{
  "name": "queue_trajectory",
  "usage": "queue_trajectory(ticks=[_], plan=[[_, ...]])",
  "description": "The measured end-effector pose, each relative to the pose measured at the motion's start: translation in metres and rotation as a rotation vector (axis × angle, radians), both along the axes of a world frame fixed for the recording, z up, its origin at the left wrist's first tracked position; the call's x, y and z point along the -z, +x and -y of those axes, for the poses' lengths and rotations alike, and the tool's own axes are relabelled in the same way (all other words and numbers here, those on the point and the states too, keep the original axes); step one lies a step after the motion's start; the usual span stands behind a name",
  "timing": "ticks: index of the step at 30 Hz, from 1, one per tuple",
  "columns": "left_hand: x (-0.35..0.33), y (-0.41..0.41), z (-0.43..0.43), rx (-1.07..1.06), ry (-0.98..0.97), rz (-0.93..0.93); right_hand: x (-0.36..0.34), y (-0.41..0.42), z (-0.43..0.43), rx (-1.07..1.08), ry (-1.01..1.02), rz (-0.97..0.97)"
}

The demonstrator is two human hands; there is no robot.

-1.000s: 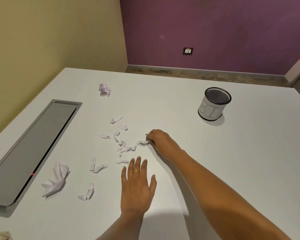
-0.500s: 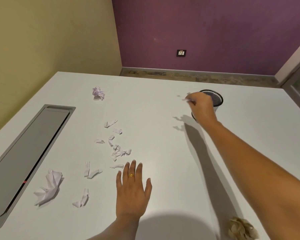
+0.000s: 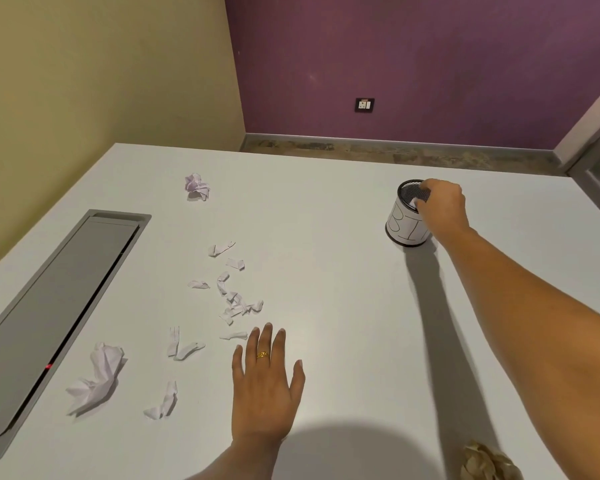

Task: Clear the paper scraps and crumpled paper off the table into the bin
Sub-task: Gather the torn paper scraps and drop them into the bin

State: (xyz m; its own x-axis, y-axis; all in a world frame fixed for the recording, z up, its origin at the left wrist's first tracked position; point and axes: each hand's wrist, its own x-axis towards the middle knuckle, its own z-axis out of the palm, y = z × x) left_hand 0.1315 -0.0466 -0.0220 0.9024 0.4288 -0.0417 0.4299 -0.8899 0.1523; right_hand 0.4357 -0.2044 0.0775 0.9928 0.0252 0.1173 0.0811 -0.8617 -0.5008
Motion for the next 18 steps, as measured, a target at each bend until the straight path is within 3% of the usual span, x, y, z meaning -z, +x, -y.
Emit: queue_trajectory(ticks=[5, 11, 18], plan=[[0.000, 0.000, 0.001, -0.002, 0.009, -0.007, 0.001, -0.004, -0.007, -0.031, -0.015, 0.083], [-0.001, 0.000, 0.001, 0.004, 0.014, -0.013, 0.005, -0.021, -0.048, -0.151, 0.165, 0.182], [-0.004, -0.001, 0.001, 0.008, -0.006, -0.027, 0.036, -0.069, -0.130, -0.502, 0.163, 0.006]])
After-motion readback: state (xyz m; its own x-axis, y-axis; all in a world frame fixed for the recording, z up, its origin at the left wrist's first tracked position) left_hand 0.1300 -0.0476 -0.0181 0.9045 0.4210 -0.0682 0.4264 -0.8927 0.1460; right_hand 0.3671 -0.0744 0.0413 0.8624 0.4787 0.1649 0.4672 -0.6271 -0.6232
